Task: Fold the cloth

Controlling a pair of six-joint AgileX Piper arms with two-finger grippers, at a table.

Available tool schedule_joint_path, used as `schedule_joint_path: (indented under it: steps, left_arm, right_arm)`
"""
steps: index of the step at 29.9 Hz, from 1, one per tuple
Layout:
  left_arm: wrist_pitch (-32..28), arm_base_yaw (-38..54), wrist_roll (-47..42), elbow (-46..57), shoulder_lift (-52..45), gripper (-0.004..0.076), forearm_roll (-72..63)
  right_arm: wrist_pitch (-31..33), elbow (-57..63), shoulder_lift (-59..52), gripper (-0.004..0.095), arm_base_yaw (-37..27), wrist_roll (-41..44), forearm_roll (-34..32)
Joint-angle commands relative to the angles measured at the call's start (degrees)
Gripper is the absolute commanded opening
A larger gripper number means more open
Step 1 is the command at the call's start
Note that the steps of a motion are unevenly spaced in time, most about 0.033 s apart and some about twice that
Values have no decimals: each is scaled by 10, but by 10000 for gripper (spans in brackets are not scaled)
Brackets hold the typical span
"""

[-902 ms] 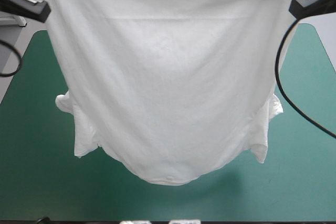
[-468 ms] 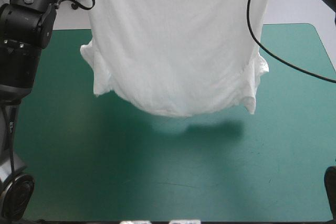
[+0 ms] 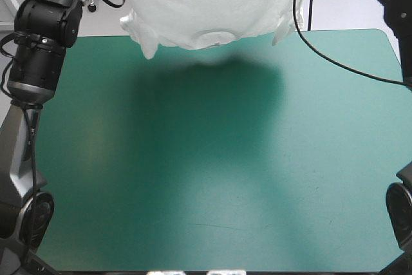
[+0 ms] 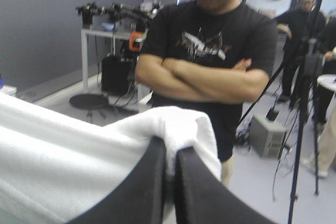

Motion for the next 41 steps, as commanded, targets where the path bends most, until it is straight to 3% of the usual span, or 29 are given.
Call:
schedule_joint_path:
  steps: [1, 6, 13, 21, 33, 41]
  left_arm:
    - [54, 3, -9, 21, 2, -9, -34]
    - [37, 3, -7, 185, -21, -9, -36]
    - [47, 3, -11, 444, -90, -9, -73]
    - [110, -17, 0, 635, -182, -9, -138]
    - [294, -124, 10, 766, -319, -9, -204]
    - [354, -142, 8, 833, -396, -9, -270]
  right_arm:
    - [58, -12, 31, -17, -3, 37, 0]
    - [81, 54, 72, -13, -3, 50, -1]
    - [135, 258, 46, -11, -14, 55, -14]
    - [156, 492, -33, -11, -13, 43, -14]
    - [161, 747, -241, -11, 33, 63, -40]
    - [258, 808, -321, -11, 49, 113, -75]
